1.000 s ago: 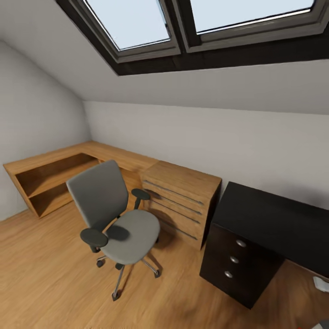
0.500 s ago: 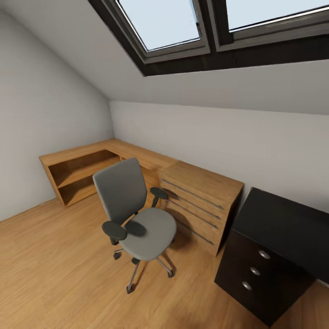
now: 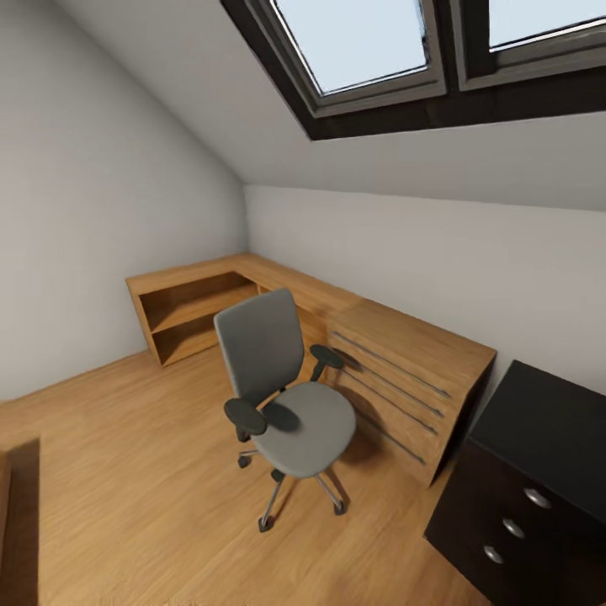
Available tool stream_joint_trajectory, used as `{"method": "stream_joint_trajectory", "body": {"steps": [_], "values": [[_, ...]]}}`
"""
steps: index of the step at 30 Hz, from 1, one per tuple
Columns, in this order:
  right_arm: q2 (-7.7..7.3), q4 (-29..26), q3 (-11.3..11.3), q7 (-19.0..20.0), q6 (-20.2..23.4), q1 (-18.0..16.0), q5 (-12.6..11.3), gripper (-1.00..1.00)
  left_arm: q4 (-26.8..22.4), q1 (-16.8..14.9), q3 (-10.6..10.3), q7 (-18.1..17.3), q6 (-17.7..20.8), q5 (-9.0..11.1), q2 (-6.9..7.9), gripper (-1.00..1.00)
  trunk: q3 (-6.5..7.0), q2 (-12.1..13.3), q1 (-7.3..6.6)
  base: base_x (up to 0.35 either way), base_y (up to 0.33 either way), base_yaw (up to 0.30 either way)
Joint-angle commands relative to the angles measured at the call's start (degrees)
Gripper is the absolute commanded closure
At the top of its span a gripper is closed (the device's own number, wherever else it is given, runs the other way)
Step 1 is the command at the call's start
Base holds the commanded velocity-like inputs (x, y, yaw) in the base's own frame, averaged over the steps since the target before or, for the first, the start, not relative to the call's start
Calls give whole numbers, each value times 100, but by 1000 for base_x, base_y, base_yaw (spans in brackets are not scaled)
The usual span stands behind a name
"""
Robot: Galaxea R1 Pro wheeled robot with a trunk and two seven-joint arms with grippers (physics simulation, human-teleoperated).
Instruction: In the bedroom, organize the workspace by keeping the computer under the desk, ensuring the monitor is on the desk, placing the keyboard on the desk next to the monitor, placing the mouse on the desk next to the keyboard, moving the folder from the swivel chair onto the desk next to the mouse, stacking the notebook on top of the folder with the pen on top of the notebook, and positioning the swivel chair next to the desk.
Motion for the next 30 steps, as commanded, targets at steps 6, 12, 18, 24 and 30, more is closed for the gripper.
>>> {"method": "stream_joint_trajectory", "body": {"steps": [6, 12, 18, 24, 30], "values": [[4, 10, 47, -28, -12, -3, -22, -100, -6, 3, -36, 47, -8, -405, -45, -100, -6, -5, 1, 0, 0, 287], [4, 10, 48, -28, -12, -2, -22, -100, -4, 3, -31, 50, -8, -517, -51, -100, -6, -5, 1, 1, 0, 287], [4, 10, 46, -28, -12, 7, -22, -100, -4, 3, -26, 49, -8, -541, -52, -100, -6, -5, 1, 167, 0, 287], [4, 4, 46, -28, -12, 23, -22, -100, -4, 3, -28, 48, -8, -543, -52, -100, -6, -5, 1, 109, 0, 287], [4, 1, 46, -34, -12, 24, -22, -100, -4, 3, -33, 49, -8, -541, -52, -100, -6, -5, 1, 10, 0, 287]]}}
